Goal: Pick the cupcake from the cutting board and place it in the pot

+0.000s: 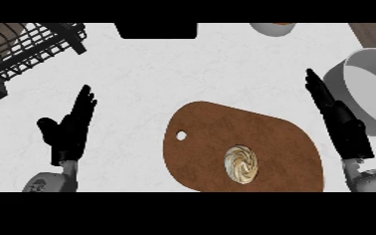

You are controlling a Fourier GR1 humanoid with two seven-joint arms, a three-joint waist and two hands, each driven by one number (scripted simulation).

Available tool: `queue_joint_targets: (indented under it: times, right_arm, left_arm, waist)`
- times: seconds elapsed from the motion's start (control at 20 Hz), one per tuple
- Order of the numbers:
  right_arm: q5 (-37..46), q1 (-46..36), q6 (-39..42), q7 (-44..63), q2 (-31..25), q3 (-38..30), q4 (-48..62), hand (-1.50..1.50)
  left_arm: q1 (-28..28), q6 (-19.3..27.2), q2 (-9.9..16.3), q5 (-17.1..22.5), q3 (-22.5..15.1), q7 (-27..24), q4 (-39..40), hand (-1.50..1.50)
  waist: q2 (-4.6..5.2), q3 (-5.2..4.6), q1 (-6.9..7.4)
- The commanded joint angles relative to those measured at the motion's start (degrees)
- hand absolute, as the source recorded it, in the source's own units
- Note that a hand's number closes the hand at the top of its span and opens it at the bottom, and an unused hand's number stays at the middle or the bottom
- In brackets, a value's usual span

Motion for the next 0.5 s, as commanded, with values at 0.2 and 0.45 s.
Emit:
queue_joint_targets:
  times: [0.2, 0.45]
  right_arm:
    - [-7.2, -5.5, 8.4, -25.3, 0.9, -7.0, -16.8, 1.5]
    - [-0.4, 12.1, -2.2, -39.3, 3.0, -16.1, -10.5, -1.5]
  left_arm:
    - [-1.4, 1.0, -0.7, -1.7, 0.5, -6.2, -3.9, 0.0]
    - [1.9, 1.2, -3.3, -2.2, -2.6, -6.9, -9.4, 0.0]
  waist:
    - [-2.26, 0.98, -1.07]
    - [-0.62, 0.77, -1.38]
